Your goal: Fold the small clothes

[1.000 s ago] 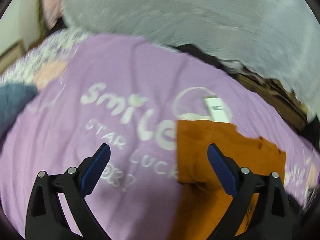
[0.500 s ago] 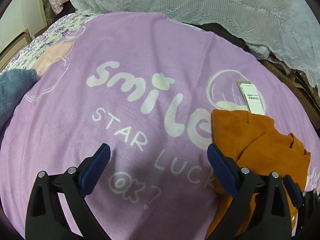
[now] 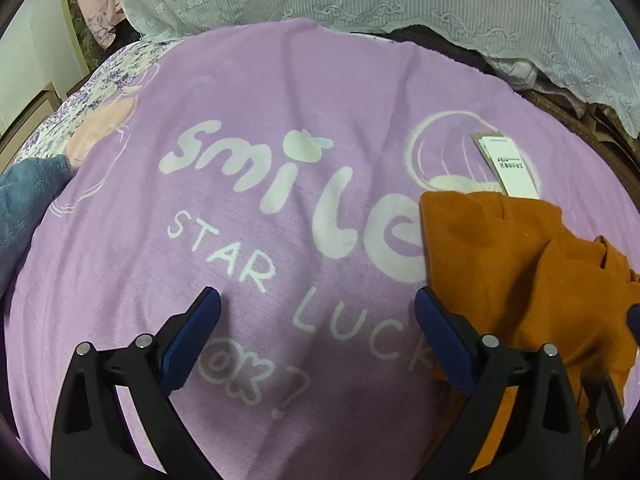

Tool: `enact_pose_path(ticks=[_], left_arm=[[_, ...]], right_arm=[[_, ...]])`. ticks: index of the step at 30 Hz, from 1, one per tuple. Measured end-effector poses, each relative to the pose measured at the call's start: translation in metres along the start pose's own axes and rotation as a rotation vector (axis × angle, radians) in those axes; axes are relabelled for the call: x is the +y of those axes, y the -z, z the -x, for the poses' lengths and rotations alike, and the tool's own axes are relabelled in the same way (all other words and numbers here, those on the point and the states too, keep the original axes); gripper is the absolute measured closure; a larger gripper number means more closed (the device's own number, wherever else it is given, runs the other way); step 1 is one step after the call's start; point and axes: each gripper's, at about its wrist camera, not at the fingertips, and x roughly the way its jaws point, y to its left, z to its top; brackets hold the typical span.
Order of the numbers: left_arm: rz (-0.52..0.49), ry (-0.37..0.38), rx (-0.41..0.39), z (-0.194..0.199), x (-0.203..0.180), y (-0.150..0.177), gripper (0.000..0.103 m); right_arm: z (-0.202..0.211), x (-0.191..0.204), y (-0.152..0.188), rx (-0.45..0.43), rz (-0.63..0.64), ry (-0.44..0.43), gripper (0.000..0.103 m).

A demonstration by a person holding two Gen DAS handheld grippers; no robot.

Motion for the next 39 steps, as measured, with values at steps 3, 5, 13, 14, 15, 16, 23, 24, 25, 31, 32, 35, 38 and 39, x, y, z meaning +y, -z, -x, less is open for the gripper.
enact_pose_path(ticks=[3,5,13,14,15,16,23,24,25,31,32,35,38,39], left_arm=[[0.000,0.001,0.006,-0.002,0.001,0.000,0.008],[0.004,0.003,0.009,-0.003,0.003,0.000,0.008],[0.031,0.003,0.029,-0.010,0.011,-0.002,0.008],[0.030,0.004,0.029,-0.009,0.011,-0.001,0.008],[0.028,0.004,0.028,-0.009,0.010,-0.001,0.008],[0.025,0.005,0.027,-0.008,0.009,-0.001,0.008],[-0.027,0.064,0.009,0.006,-0.014,0.000,0.008],[-0.037,0.061,0.007,0.007,-0.019,0.000,0.008],[-0.052,0.058,0.006,0.007,-0.025,0.000,0.008],[-0.124,0.024,0.004,0.007,-0.057,-0.002,0.008],[-0.131,0.019,0.000,0.007,-0.061,-0.003,0.008],[-0.138,0.022,0.004,0.007,-0.070,-0.003,0.008],[-0.165,0.012,0.015,0.003,-0.080,0.003,0.008],[-0.180,0.000,0.018,0.000,-0.083,0.006,0.008]], right_arm=[[-0.003,0.015,-0.002,-0.019,0.081,0.080,0.042],[-0.003,0.020,-0.005,-0.037,0.117,0.089,0.042],[-0.015,0.049,0.001,-0.018,0.315,0.067,0.044],[-0.017,0.054,0.001,-0.016,0.346,0.073,0.058],[-0.018,0.055,0.000,-0.005,0.342,0.079,0.074],[-0.018,0.051,-0.002,0.010,0.312,0.069,0.099],[0.011,-0.044,-0.011,-0.048,-0.134,0.021,0.097],[0.014,-0.058,-0.010,-0.052,-0.192,0.004,0.097],[0.015,-0.068,-0.009,-0.054,-0.229,-0.008,0.097],[0.022,-0.125,0.014,-0.077,-0.449,-0.073,0.098],[0.022,-0.132,0.020,-0.084,-0.479,-0.082,0.098],[0.022,-0.148,0.034,-0.097,-0.539,-0.096,0.097],[0.016,-0.165,0.052,-0.087,-0.605,-0.113,0.097],[0.013,-0.170,0.060,-0.076,-0.629,-0.118,0.098]])
